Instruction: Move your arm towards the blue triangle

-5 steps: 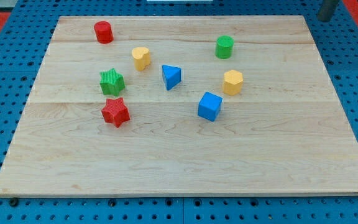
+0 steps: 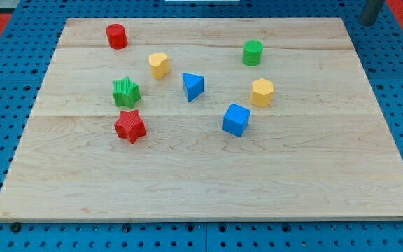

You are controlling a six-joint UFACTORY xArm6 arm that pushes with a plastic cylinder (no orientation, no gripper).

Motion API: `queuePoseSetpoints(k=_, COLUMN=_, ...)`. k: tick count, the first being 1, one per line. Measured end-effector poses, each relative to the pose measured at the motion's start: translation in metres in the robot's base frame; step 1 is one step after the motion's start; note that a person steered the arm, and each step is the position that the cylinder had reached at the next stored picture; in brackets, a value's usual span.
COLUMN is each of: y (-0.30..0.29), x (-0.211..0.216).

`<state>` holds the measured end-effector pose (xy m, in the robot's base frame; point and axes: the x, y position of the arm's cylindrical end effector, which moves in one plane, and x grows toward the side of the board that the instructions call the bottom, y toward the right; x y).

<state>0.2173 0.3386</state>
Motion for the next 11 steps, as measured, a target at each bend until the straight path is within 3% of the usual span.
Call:
queuePoseSetpoints(k=2, y=-0.023, x=0.033)
queuePoseSetpoints(k=4, y=-0.040, x=0.033)
queuePoseSetpoints(k=6, y=-0.095, x=0.036)
queuePoseSetpoints(k=8, y=-0.124, x=0.110)
queuePoseSetpoints(k=9, y=-0.151, x=0.098)
queuePoseSetpoints(k=10, y=-0.185, x=0.121)
queuePoseSetpoints(k=11, y=-0.278, x=0.127)
